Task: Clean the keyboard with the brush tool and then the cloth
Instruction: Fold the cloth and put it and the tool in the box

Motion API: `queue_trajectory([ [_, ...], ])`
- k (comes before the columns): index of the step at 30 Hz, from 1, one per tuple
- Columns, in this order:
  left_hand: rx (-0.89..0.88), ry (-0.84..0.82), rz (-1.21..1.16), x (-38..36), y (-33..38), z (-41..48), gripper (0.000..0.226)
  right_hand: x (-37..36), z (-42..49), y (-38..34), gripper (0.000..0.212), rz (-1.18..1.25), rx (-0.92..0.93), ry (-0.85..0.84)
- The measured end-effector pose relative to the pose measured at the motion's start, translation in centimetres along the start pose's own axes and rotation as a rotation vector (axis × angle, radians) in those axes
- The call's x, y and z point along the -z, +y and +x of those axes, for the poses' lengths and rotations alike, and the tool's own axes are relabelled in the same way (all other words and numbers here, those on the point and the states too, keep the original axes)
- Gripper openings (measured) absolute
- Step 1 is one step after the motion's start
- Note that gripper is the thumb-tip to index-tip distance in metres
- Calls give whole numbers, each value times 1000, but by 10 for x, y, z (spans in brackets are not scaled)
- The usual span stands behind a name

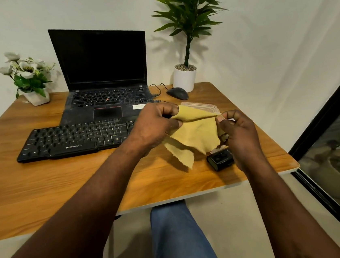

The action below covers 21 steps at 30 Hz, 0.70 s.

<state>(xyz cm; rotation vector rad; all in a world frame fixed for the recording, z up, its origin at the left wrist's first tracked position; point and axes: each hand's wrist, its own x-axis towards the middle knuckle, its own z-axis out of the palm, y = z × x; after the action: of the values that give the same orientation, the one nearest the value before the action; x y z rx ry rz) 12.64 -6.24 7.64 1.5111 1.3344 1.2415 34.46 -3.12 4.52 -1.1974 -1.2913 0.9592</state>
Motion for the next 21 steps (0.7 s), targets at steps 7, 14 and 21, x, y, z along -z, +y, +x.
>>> queue_trajectory([
  [7, 99, -32, -240, -1, 3, -2, 47, 2, 2, -6, 10, 11, 7, -11],
  [14, 35, 42, -151, -2, 6, 0, 32, 12, 2, -6, 26, 7, 101, -153],
  [21, -26, -95, 27, -4, 10, -5, 28, -1, -3, -11, 15, -253, 189, -388],
])
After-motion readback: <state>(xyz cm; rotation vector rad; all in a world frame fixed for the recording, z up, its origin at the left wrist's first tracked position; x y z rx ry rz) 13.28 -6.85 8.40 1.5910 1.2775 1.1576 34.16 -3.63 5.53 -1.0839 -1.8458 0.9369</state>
